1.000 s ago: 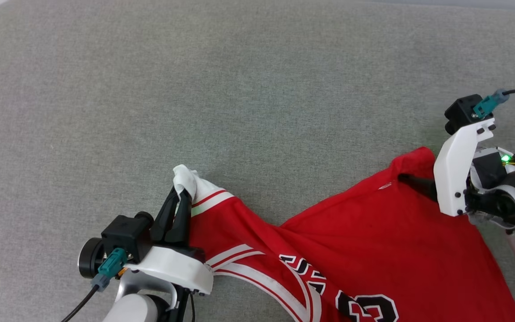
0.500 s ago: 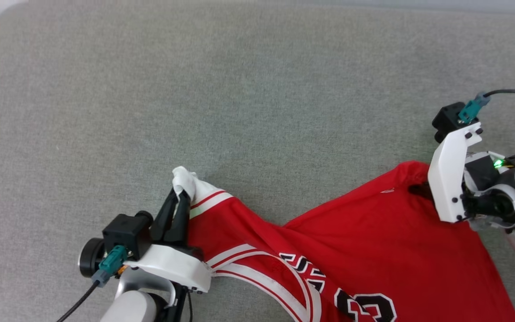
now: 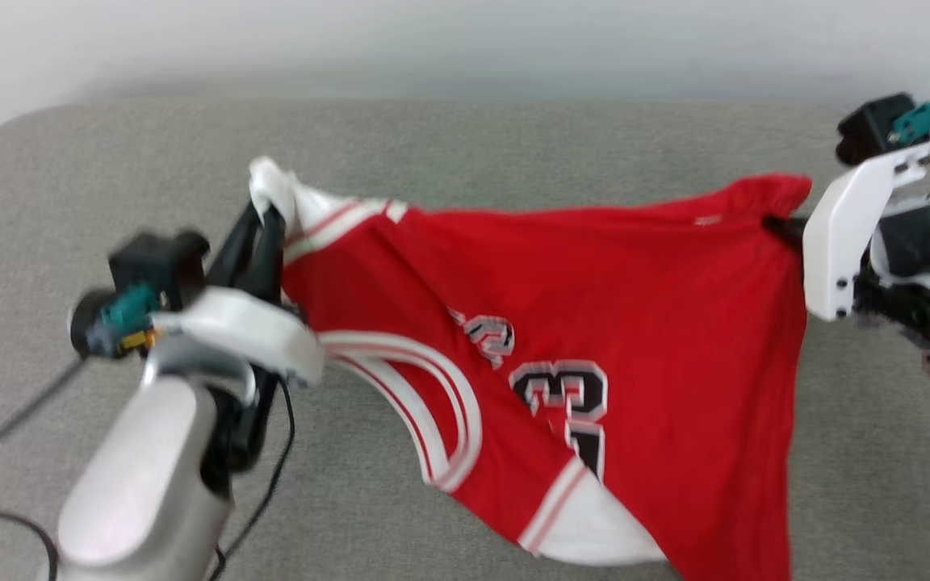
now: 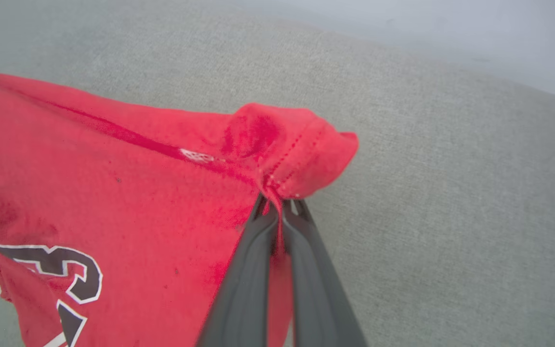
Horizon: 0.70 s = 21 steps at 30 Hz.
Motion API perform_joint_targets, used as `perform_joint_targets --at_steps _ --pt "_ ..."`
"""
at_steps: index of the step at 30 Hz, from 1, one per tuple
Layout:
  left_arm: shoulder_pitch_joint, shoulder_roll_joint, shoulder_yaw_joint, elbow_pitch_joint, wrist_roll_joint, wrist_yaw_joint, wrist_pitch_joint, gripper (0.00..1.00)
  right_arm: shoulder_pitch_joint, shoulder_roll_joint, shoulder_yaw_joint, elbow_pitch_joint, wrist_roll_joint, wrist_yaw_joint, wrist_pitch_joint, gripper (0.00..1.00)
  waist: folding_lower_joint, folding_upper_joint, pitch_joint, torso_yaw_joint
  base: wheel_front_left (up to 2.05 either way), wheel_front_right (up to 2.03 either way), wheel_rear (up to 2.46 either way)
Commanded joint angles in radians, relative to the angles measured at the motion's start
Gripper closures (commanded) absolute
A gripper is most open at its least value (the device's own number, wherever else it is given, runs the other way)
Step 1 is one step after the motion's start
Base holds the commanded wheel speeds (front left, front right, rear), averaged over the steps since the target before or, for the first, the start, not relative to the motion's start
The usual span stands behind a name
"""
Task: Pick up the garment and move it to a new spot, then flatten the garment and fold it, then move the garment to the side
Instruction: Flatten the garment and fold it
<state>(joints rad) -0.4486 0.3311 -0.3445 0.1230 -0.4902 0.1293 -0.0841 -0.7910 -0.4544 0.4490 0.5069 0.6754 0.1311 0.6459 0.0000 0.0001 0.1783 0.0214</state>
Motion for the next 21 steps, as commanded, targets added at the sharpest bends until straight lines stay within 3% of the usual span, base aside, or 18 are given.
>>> perform_joint_targets --at_steps 1,10,21 --pt "-0.034 0.001 0.004 0.016 -0.007 -0.009 0.006 1.0 -0.026 0.01 -0.011 0.011 -0.015 -0.001 -0.014 1.0 0.0 -0.0001 -0.017 -0.02 0.0 0.0 0.0" --pt "-0.407 -0.014 0.009 0.285 -0.009 -0.068 0.072 1.0 -0.208 0.078 -0.111 0.104 -0.13 -0.001 -0.182 1.0 0.0 -0.0001 0.033 -0.069 0.0 0.0 0.0" --pt "-0.905 0.009 0.049 0.502 0.041 -0.088 -0.019 1.0 -0.531 0.097 -0.214 0.108 -0.191 -0.001 -0.348 1.0 0.0 -0.0001 0.211 -0.101 0.0 0.0 0.0"
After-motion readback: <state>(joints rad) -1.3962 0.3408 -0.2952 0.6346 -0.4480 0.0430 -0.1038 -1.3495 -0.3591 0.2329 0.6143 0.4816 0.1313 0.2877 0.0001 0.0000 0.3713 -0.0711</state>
